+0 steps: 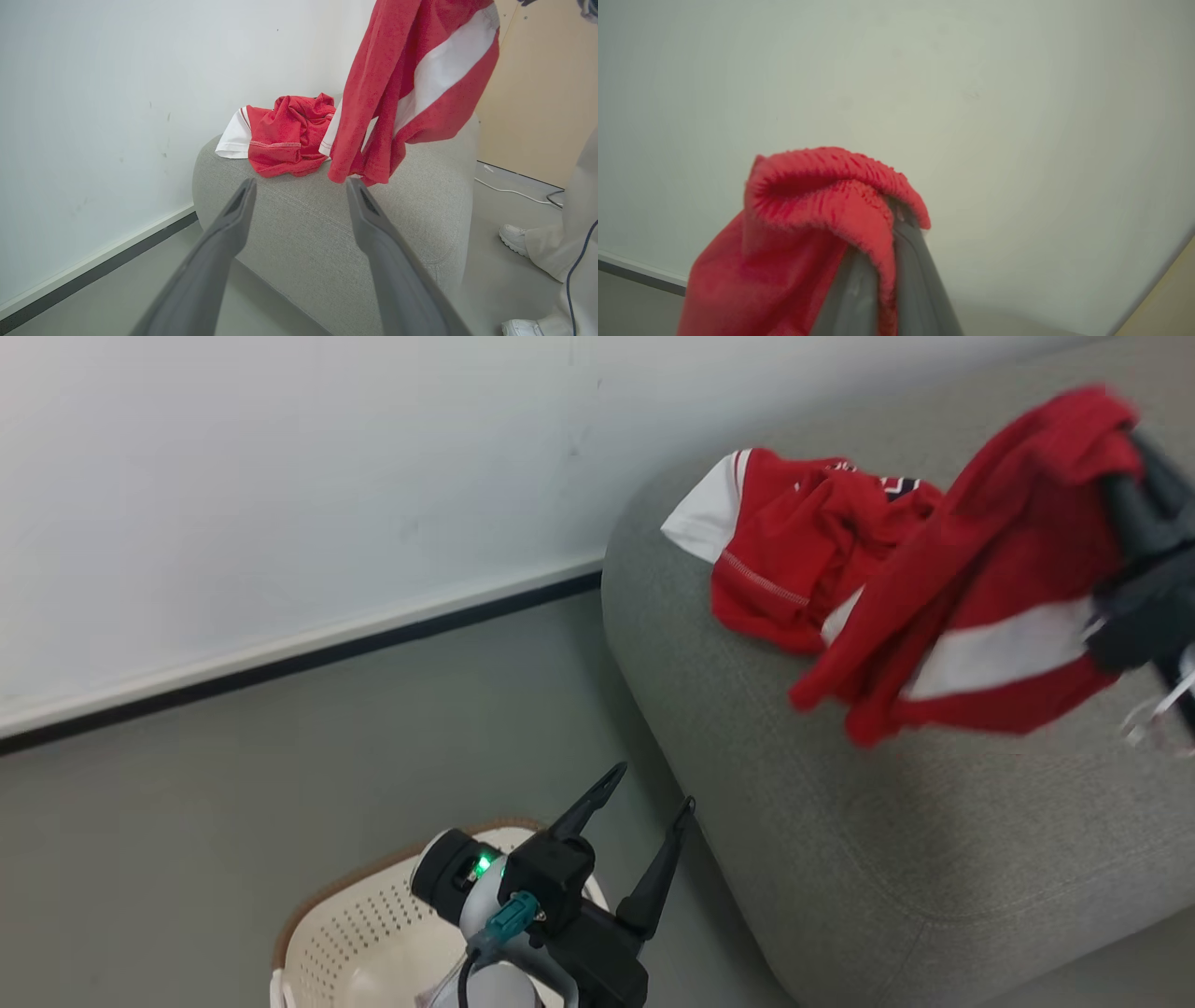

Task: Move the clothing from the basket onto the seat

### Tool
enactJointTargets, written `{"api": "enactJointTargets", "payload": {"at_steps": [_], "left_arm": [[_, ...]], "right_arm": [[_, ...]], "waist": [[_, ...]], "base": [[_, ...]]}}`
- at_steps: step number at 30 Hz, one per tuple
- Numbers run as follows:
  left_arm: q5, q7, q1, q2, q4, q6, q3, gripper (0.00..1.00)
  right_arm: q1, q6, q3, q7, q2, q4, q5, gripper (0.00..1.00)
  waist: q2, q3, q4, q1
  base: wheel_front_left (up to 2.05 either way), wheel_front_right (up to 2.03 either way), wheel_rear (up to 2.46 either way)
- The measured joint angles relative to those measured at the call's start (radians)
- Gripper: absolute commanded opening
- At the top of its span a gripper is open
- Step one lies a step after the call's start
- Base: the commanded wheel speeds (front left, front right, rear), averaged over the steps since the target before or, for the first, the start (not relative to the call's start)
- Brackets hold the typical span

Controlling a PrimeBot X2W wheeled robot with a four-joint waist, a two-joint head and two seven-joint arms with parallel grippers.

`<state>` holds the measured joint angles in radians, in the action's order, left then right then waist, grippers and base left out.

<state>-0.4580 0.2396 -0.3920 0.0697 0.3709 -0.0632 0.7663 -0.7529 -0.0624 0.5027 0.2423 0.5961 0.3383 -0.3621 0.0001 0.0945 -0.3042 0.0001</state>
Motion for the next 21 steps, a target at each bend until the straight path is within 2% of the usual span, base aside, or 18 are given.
{"api": "enactJointTargets", "payload": {"at_steps": [6,13,17,21], "left_arm": [[0.038,0.0,-0.05,0.012,-0.034,0.0,0.005,1.0],[0.071,-0.002,-0.124,0.024,-0.106,0.0,0.006,1.0],[0.091,-0.01,-0.165,0.024,-0.142,0.0,0.005,1.0],[0.105,-0.018,-0.196,0.026,-0.174,0.0,0.005,1.0]], "right_arm": [[-0.131,0.002,-0.083,-0.036,0.07,0.038,-0.012,0.0],[-0.293,0.021,-0.183,-0.087,0.187,0.182,-0.025,0.0],[-0.345,0.045,-0.199,-0.103,0.194,0.25,-0.024,0.0],[-0.361,0.055,-0.183,-0.118,0.178,0.296,-0.013,0.0]], "waist": [[0.0,0.079,0.032,0.0001],[0.0,0.188,0.087,0.0001],[0.0001,0.244,0.121,0.0002],[0.0,0.301,0.154,0.0001]], "base": [[0.0,0.0,0.0],[0.0,0.0,0.0],[0.0,0.0,0.0],[0.0,0.0,0.0]]}}
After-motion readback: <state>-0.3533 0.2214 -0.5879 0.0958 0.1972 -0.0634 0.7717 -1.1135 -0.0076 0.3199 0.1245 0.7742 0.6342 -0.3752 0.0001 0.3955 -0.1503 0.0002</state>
